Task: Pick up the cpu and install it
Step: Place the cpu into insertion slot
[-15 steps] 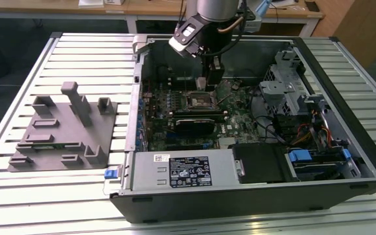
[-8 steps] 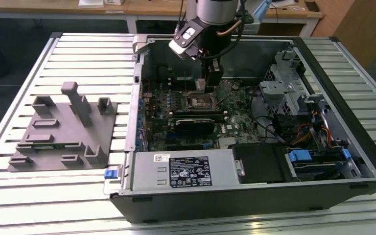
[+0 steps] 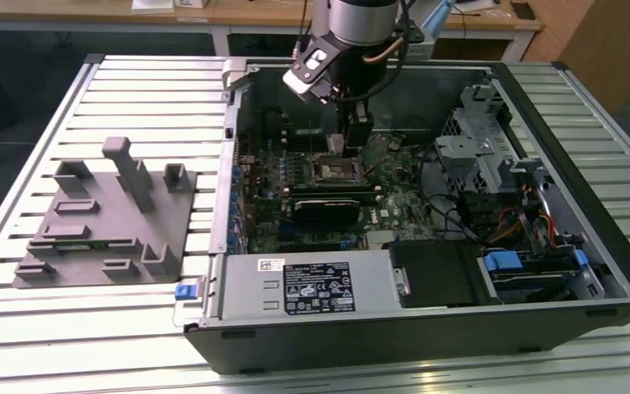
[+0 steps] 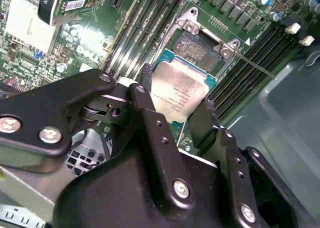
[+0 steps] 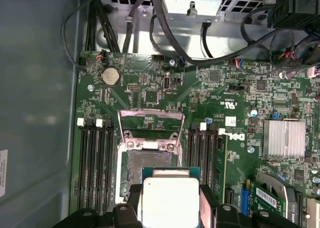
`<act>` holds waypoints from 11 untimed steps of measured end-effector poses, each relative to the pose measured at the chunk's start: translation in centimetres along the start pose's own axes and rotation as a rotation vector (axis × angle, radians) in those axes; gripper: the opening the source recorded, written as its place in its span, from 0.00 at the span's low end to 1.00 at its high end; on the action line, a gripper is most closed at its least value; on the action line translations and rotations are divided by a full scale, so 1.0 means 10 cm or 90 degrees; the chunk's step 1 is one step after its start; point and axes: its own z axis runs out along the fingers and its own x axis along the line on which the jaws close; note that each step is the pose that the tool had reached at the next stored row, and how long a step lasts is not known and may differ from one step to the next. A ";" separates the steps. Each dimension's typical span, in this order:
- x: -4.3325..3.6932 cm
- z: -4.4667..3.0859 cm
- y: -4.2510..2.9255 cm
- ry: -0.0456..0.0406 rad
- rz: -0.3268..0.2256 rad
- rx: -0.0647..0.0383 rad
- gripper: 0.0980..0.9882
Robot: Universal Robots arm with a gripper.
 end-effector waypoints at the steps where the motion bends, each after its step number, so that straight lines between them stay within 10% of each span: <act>1: 0.000 0.005 0.000 0.0000 0.000 0.000 0.49; 11: 0.001 0.057 -0.001 -0.0001 0.000 0.000 0.49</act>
